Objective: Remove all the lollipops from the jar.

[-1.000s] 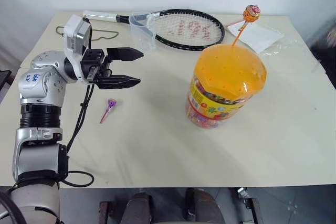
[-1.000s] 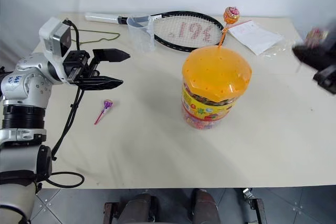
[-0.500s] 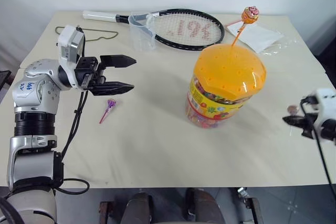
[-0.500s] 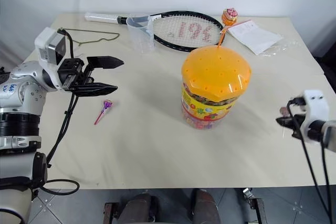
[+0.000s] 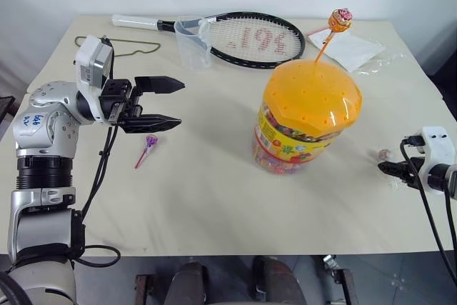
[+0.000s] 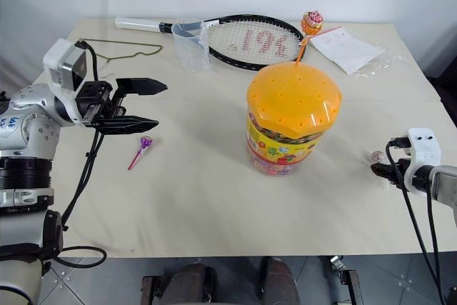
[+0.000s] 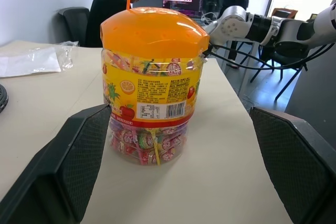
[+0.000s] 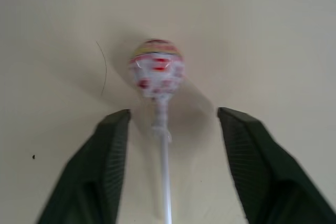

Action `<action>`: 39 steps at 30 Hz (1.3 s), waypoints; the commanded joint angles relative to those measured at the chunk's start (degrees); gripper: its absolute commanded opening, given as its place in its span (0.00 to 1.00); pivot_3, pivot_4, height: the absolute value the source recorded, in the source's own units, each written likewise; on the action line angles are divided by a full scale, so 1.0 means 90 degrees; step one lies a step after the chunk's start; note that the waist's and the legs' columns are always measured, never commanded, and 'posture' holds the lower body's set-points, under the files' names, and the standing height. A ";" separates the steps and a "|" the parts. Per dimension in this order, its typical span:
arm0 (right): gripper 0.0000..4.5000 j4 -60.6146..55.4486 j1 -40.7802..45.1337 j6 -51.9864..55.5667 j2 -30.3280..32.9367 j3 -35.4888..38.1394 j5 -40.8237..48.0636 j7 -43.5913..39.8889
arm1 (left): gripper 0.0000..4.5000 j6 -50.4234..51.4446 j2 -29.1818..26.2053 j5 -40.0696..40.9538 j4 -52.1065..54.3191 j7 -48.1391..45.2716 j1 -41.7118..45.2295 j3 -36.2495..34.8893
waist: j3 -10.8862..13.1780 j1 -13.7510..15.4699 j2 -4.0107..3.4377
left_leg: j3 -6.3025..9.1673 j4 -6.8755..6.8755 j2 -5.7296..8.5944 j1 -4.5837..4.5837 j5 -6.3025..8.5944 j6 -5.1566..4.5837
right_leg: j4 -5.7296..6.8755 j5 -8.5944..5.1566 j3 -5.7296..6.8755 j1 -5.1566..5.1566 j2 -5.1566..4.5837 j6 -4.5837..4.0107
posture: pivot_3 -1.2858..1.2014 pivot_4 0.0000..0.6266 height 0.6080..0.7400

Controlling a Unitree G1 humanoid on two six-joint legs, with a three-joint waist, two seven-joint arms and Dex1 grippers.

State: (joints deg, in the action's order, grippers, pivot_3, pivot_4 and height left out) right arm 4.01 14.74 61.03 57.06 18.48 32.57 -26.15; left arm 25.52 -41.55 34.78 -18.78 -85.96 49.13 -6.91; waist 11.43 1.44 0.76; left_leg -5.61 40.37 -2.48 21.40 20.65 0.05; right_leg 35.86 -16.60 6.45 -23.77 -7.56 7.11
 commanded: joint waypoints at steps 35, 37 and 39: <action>0.80 0.0389 0.5268 -0.1180 -0.1103 -0.1447 0.0881 -0.3318 | 1.00 0.0157 -0.0025 0.0505 0.1014 0.0240 -0.0561 -0.0645 | 0.0000 -0.0183 -0.0001 | -0.0015 -0.0019 -0.0003 0.0010 0.0001 0.0002 | -0.0005 0.0002 -0.0007 -0.0025 0.0003 -0.0002 | 0.52 0.24 1.00; 0.65 0.0418 0.5365 -0.1183 -0.1141 -0.1429 0.0842 -0.3359 | 1.00 0.0182 -0.0034 0.0536 0.1093 0.0284 -0.0625 -0.0666 | 0.0000 -0.0166 -0.0001 | -0.0015 -0.0018 -0.0003 0.0012 0.0001 0.0002 | -0.0005 0.0002 -0.0007 -0.0025 0.0002 -0.0002 | 0.52 0.24 1.00; 0.49 0.0433 0.5435 -0.1173 -0.1157 -0.1410 0.0811 -0.3385 | 1.00 0.0196 -0.0035 0.0559 0.1147 0.0328 -0.0666 -0.0677 | 0.0000 -0.0169 -0.0001 | -0.0015 -0.0018 -0.0002 0.0012 0.0001 0.0002 | -0.0005 0.0002 -0.0007 -0.0025 0.0001 -0.0002 | 0.52 0.24 1.00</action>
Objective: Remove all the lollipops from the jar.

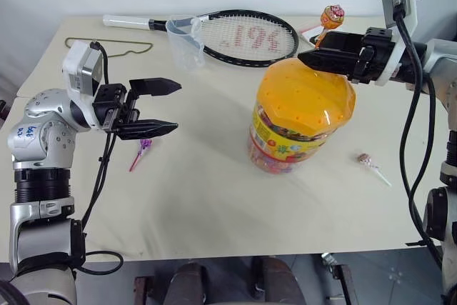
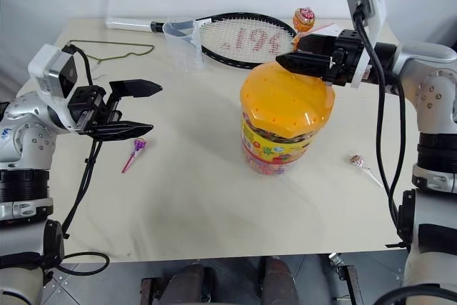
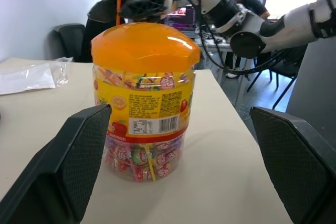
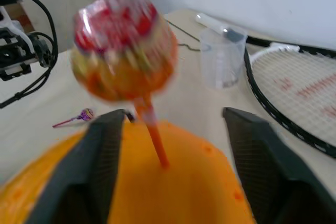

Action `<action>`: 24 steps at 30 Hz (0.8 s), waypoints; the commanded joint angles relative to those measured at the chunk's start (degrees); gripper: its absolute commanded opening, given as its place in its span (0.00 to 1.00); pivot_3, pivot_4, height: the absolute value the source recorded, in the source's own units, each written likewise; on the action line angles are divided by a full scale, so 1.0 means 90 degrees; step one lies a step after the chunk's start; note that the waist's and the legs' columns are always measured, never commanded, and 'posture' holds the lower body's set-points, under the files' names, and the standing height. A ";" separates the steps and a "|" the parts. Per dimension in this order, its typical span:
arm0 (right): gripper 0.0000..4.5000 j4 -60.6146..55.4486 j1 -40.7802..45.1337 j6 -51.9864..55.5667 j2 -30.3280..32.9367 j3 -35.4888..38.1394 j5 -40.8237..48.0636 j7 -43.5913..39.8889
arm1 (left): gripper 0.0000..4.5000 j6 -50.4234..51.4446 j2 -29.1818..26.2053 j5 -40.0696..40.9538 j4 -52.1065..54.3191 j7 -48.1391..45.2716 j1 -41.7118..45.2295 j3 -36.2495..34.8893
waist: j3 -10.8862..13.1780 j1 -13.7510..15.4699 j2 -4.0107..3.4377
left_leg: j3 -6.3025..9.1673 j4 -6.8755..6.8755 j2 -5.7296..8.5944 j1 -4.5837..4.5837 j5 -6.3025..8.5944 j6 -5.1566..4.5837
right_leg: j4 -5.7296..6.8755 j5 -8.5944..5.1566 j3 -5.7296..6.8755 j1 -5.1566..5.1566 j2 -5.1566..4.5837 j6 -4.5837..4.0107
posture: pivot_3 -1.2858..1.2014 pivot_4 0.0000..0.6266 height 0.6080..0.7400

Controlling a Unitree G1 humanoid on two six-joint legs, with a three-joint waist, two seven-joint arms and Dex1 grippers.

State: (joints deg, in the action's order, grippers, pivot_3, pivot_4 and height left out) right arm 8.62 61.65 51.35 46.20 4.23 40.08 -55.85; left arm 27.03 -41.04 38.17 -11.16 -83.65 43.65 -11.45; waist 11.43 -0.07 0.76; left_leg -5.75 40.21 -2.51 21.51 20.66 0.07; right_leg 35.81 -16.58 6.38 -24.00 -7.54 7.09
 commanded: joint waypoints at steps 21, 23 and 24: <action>0.00 -0.0109 0.0745 0.0218 0.1032 0.0996 -0.0882 0.1331 | 1.00 -0.0095 -0.0343 -0.0017 -0.0075 -0.0034 0.0064 -0.0118 | 0.0000 0.0007 0.0000 | -0.0004 -0.0002 0.0001 0.0025 0.0000 0.0000 | 0.0003 0.0000 -0.0002 -0.0030 -0.0001 0.0000 | 0.52 0.24 1.00; 0.00 0.0149 -0.0101 0.0380 0.1719 0.1032 -0.1359 0.1464 | 1.00 -0.0125 -0.0395 -0.0038 -0.0077 0.0050 -0.0051 -0.0158 | -0.0003 0.0019 0.0004 | -0.0004 0.0001 0.0001 0.0059 0.0000 0.0001 | 0.0007 0.0000 -0.0002 -0.0063 -0.0001 0.0000 | 0.52 0.24 1.00; 0.00 0.0231 -0.0417 0.0404 0.1943 0.1055 -0.1491 0.1491 | 1.00 -0.0144 -0.0408 -0.0044 -0.0074 0.0082 -0.0086 -0.0172 | -0.0007 0.0036 0.0012 | -0.0002 0.0001 0.0001 0.0060 0.0000 0.0001 | 0.0006 0.0000 0.0003 -0.0063 0.0000 0.0000 | 0.52 0.24 1.00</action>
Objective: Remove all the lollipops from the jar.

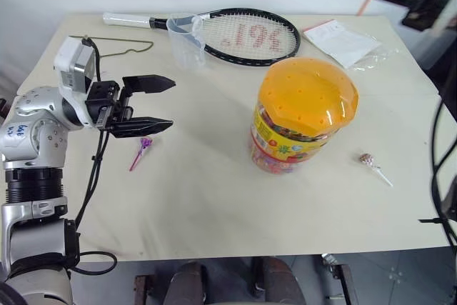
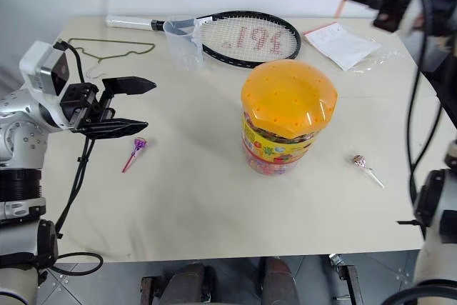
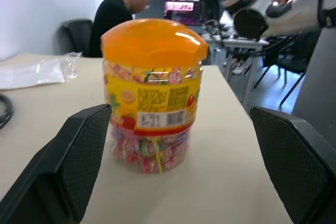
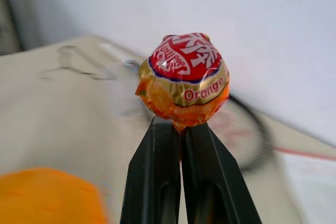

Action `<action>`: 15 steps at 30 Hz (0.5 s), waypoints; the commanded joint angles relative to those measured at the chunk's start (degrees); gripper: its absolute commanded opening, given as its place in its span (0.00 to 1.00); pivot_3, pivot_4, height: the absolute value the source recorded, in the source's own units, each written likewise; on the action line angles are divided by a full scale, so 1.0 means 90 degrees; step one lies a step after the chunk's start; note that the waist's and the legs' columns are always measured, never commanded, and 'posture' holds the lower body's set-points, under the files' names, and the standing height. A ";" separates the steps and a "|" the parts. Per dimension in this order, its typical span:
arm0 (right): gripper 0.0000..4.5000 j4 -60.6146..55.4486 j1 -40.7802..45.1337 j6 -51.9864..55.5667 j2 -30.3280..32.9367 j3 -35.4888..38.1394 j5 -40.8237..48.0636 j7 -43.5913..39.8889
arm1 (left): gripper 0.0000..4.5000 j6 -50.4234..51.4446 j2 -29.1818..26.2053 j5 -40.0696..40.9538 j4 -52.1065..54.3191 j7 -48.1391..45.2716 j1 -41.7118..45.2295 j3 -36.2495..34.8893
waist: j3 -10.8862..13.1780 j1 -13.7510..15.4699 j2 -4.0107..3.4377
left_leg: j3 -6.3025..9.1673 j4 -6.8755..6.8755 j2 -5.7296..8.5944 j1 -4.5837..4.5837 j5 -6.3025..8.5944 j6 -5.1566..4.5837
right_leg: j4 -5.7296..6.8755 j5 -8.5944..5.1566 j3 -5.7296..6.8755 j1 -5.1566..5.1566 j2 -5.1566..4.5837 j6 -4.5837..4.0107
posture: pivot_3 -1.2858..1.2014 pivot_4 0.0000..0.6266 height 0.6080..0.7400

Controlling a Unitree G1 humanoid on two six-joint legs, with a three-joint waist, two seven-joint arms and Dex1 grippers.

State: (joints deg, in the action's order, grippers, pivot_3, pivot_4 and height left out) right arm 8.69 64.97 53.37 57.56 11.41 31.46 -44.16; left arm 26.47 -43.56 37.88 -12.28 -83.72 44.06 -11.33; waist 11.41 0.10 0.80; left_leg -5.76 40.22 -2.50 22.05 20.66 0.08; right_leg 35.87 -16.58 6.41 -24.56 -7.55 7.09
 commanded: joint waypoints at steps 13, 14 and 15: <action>0.00 0.2462 -0.3998 -0.0689 0.1284 0.0449 -0.1538 -0.0018 | 1.00 -0.0004 -0.0177 -0.0508 -0.0336 0.1041 -0.0323 -0.0130 | -0.0009 -0.0061 -0.0018 | -0.0033 0.0002 0.0002 -0.0008 -0.0004 0.0000 | 0.0011 0.0003 -0.0024 -0.0010 -0.0003 0.0003 | 0.52 0.24 1.00; 0.00 0.2679 -0.3964 -0.0824 0.1218 0.0414 -0.1617 0.0037 | 1.00 0.0118 -0.0193 -0.0483 -0.0312 0.1080 -0.0339 -0.0123 | -0.0009 -0.0061 -0.0018 | -0.0033 0.0003 0.0001 -0.0008 -0.0004 0.0001 | 0.0012 0.0003 -0.0024 -0.0010 -0.0003 0.0003 | 0.52 0.24 1.00; 0.00 0.2892 -0.3911 -0.0925 0.1125 0.0390 -0.1668 0.0093 | 1.00 0.0180 -0.0220 -0.0522 -0.0263 0.1186 -0.0388 -0.0107 | -0.0009 -0.0061 -0.0018 | -0.0033 0.0003 -0.0001 -0.0011 -0.0004 0.0001 | 0.0012 0.0003 -0.0024 -0.0008 -0.0002 0.0003 | 0.52 0.24 1.00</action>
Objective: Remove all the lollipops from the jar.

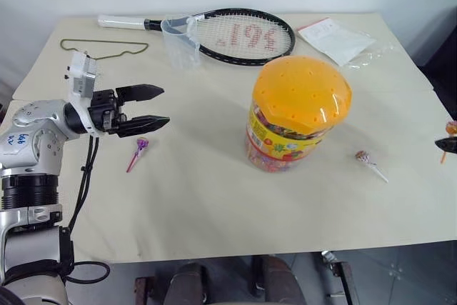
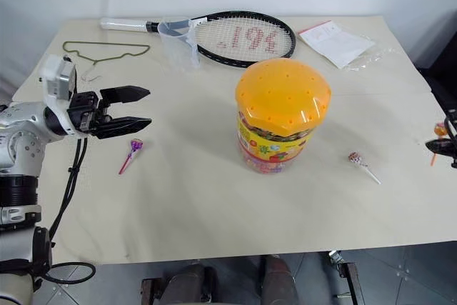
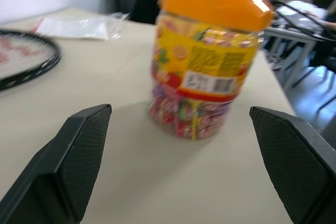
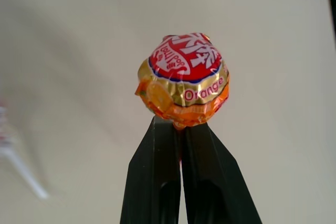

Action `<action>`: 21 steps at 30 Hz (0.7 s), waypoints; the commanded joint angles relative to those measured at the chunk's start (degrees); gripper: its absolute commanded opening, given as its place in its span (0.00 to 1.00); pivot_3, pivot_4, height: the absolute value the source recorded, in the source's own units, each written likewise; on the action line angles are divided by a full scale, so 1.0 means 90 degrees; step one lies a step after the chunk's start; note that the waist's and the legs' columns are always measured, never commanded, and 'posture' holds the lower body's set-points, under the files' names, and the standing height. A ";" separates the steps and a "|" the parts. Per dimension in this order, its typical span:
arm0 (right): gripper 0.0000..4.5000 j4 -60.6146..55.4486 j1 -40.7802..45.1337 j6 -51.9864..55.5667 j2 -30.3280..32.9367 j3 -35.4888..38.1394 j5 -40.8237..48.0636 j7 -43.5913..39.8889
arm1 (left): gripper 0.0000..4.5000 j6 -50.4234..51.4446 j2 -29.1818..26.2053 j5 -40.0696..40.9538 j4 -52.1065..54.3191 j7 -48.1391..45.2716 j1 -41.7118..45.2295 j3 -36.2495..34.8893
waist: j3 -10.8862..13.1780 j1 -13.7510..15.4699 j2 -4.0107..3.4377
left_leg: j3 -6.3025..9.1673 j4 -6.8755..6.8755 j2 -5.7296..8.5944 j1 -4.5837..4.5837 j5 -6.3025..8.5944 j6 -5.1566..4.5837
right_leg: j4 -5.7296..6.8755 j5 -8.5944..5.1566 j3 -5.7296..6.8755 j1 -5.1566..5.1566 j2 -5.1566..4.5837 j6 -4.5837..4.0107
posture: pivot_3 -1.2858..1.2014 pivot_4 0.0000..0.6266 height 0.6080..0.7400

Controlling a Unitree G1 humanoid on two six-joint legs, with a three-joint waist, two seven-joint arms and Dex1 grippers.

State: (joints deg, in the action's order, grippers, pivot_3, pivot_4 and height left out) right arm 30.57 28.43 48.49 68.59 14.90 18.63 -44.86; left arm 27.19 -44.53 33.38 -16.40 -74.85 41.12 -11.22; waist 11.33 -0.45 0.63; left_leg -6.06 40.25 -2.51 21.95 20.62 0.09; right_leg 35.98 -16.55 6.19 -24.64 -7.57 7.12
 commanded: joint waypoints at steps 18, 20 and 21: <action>0.61 0.0943 0.0259 -0.0584 -0.0715 -0.0122 -0.0393 -0.0021 | 1.00 0.0123 -0.0267 -0.0297 0.0580 0.0550 -0.0809 -0.0043 | -0.0001 0.0032 -0.0002 | -0.0001 0.0007 -0.0003 0.0001 -0.0001 0.0001 | 0.0000 0.0000 0.0000 0.0002 0.0002 0.0000 | 0.52 0.24 1.00; 0.78 0.0733 0.0139 -0.0537 -0.0696 -0.0020 -0.0337 -0.0029 | 1.00 0.0081 -0.0225 -0.0295 0.0499 0.0591 -0.0736 -0.0078 | -0.0001 0.0038 -0.0002 | -0.0001 0.0007 -0.0003 0.0001 -0.0001 0.0001 | 0.0001 0.0000 0.0000 0.0003 0.0001 0.0000 | 0.52 0.24 1.00; 0.86 0.0517 0.0016 -0.0469 -0.0659 0.0072 -0.0279 -0.0049 | 1.00 0.0086 -0.0211 -0.0295 0.0452 0.0607 -0.0685 -0.0081 | -0.0001 0.0044 -0.0002 | -0.0001 0.0007 -0.0003 0.0001 -0.0001 0.0001 | 0.0001 0.0000 0.0000 0.0003 0.0001 0.0000 | 0.52 0.24 1.00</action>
State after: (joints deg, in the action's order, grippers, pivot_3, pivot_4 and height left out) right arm 37.97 29.34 43.59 61.48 13.07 15.07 -44.97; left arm 28.73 -46.09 30.02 -12.34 -69.52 33.48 -10.61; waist 11.32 -0.06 0.61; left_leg -6.07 40.32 -2.53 21.96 20.61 0.10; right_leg 35.99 -16.55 6.19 -24.61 -7.56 7.12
